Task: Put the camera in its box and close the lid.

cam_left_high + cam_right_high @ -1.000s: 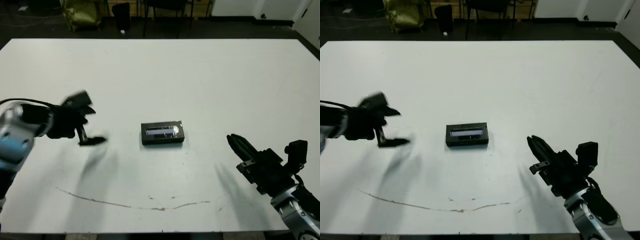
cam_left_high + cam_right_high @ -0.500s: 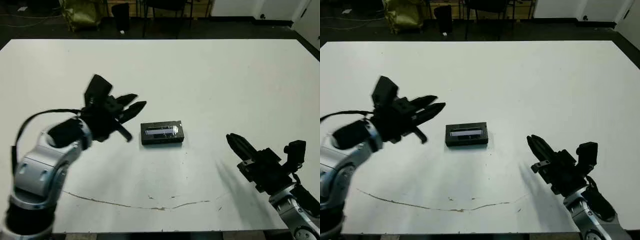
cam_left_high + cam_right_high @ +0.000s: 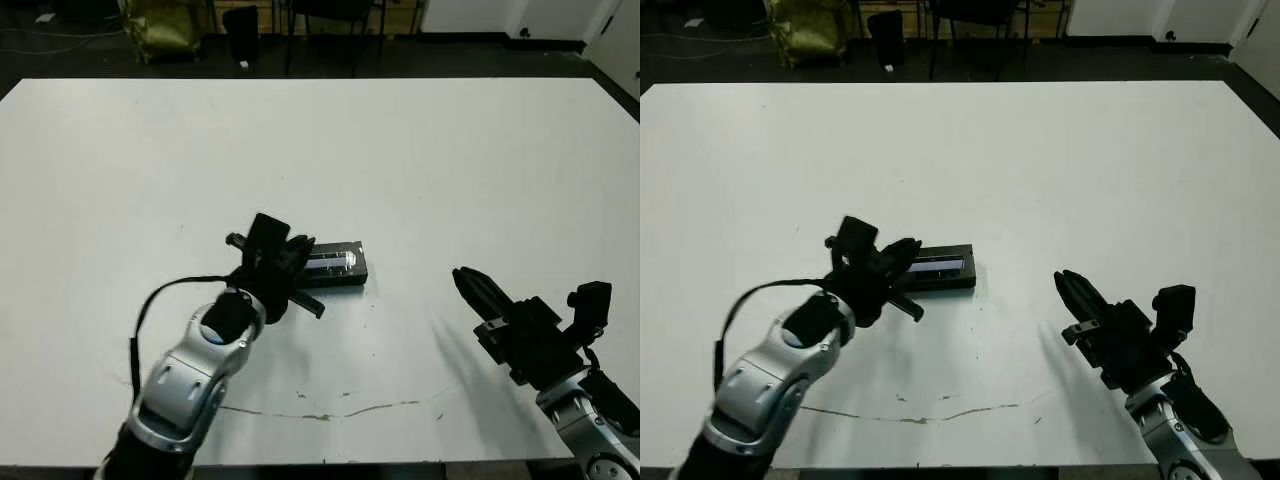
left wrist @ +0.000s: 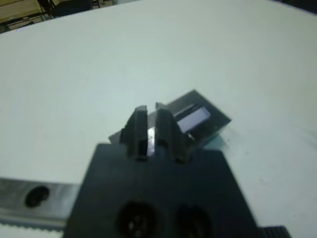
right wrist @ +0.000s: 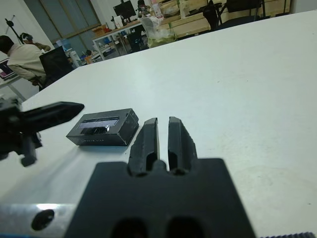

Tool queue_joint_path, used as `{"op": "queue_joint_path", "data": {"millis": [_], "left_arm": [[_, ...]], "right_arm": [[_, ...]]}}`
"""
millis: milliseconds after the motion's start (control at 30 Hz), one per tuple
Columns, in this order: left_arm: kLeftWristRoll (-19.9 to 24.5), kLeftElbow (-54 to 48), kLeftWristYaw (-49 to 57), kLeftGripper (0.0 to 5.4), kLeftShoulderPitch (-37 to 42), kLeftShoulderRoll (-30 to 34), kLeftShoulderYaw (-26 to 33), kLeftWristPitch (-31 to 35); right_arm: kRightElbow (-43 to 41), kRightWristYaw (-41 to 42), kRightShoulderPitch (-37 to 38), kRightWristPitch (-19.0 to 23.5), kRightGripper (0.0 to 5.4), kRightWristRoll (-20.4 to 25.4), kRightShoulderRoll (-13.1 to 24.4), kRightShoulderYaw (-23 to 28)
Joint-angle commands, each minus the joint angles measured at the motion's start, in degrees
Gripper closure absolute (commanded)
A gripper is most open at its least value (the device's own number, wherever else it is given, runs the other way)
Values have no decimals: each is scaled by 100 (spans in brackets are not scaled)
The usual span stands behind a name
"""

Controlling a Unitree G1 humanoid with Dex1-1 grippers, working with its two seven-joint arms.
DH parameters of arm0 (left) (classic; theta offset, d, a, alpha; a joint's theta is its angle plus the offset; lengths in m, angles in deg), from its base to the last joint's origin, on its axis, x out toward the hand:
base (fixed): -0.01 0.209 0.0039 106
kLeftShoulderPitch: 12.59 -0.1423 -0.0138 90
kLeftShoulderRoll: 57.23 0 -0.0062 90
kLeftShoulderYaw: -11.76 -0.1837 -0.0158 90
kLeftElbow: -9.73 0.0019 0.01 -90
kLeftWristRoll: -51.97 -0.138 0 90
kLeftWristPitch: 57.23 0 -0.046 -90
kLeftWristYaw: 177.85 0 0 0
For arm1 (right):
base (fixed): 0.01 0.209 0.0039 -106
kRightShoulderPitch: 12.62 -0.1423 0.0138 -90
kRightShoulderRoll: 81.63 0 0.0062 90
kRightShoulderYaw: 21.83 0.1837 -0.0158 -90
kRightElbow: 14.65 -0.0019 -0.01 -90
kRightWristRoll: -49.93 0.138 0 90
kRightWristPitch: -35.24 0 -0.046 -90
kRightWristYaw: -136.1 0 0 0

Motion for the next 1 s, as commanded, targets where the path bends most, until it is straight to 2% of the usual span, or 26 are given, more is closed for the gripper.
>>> {"op": "queue_joint_path", "data": {"millis": [33,367,433,633,800,1000], "left_arm": [[-170,292,69,538,-139,-76,-133,-85],[-515,849,124,538,-206,-258,-462,-29],[-584,989,101,538,-212,-262,-518,-13],[-810,1185,53,538,-137,-239,-653,430],[-743,1262,-1,538,-31,-305,-533,954],[-692,1173,-95,538,26,-259,-395,1220]], "right_arm": [[-74,-123,70,114,540,-63,9,-28],[-253,-288,119,267,540,-6,22,-38],[-156,-172,121,107,540,-18,-25,-53],[-254,-346,140,237,540,-21,-70,-83],[-338,-408,185,247,540,-59,-38,-115],[-326,-399,176,257,540,-73,-21,-116]]}}
